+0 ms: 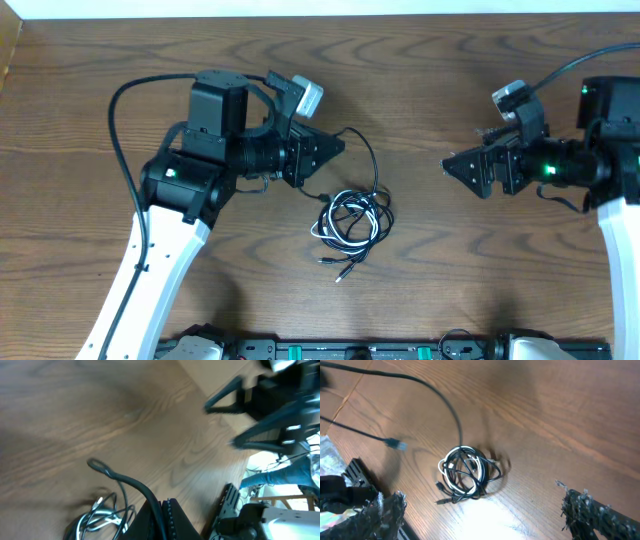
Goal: Untangle cables
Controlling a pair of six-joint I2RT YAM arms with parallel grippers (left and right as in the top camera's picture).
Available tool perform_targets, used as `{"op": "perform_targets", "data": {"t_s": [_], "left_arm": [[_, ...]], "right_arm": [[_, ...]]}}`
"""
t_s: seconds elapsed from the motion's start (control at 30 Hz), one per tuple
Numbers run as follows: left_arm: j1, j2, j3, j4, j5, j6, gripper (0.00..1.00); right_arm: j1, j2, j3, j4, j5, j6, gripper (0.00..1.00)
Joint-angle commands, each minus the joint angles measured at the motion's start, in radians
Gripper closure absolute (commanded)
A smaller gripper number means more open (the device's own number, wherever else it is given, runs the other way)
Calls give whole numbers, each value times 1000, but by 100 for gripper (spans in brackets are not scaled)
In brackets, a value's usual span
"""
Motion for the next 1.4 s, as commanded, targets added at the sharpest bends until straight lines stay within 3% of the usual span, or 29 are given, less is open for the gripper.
{"op": "perform_targets", "data": {"t_s": [0.0,0.33,0.5,0.73,0.9,1.37], "left_arm": [[0,-19,114,-33,45,-23,92],[0,-23,299,-129,41,-23,92],[0,-23,348,-152,41,-23,92],[0,-23,436,-192,18,-18,92],[0,-23,469,-215,-4,-14,93],[0,-69,469,-217,-5,-10,92]], "right_arm": [[25,56,13,-7,-4,-32,1],[205,282,12,1,11,-115,1],[263,399,12,15,53,-137,16],[310,526,12,37,52,-144,20],[353,567,11,43,52,-158,25],[481,579,7,57,114,-161,22]]}}
